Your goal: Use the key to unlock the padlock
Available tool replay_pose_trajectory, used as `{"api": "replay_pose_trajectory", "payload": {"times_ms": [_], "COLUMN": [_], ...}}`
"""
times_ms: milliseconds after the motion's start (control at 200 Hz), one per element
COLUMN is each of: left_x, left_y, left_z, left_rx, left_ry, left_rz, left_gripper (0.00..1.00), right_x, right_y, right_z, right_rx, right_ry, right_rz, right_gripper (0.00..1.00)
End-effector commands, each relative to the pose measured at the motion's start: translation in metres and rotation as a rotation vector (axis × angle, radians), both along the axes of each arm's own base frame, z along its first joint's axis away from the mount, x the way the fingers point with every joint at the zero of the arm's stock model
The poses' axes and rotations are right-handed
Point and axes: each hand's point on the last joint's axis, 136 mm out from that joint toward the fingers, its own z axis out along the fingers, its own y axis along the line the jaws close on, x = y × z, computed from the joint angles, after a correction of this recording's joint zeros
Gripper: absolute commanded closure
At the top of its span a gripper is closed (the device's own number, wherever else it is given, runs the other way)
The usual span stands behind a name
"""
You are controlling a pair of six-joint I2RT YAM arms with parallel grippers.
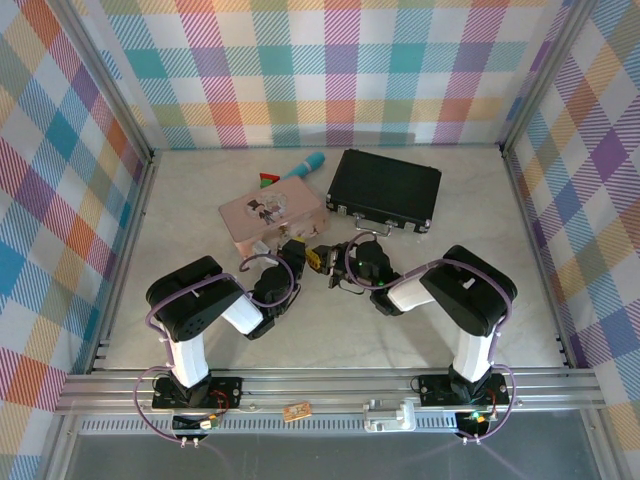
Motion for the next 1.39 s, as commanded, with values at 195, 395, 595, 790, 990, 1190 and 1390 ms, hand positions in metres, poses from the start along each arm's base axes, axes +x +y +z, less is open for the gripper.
{"api": "replay_pose_trajectory", "payload": {"times_ms": [195,395,595,790,990,1190,1390], "left_x": [-0.032,-0.036,-0.043,-0.049,-0.06,-0.069,-0.068], "left_y": [-0.042,-0.031,-0.022,-0.019,-0.006,-0.004,-0.008], "left_z": [-0.031,-0.035,-0.046,-0.053,-0.052,-0.053,-0.062], "left_rx": [0.089,0.104,0.118,0.204,0.407,0.624,0.728], "left_ry": [0.08,0.092,0.136,0.205,0.31,0.375,0.395], "left_rz": [-0.207,-0.185,-0.189,-0.211,-0.231,-0.309,-0.349], "left_gripper": [1.0,1.0,1.0,1.0,1.0,1.0,0.98], "right_x": [0.015,0.017,0.01,-0.011,-0.03,-0.039,-0.044], "right_y": [0.008,-0.006,-0.035,-0.05,-0.079,-0.106,-0.117], "right_z": [0.073,0.041,0.013,-0.008,-0.012,0.003,0.004], "right_rx": [0.38,0.166,-0.127,-0.405,-0.731,-0.959,-1.04], "right_ry": [0.061,-0.109,-0.278,-0.414,-0.531,-0.674,-0.721], "right_rz": [-0.028,0.018,0.082,0.224,0.361,0.447,0.493], "right_gripper": [1.0,0.99,0.77,0.64,0.57,0.54,0.53]}}
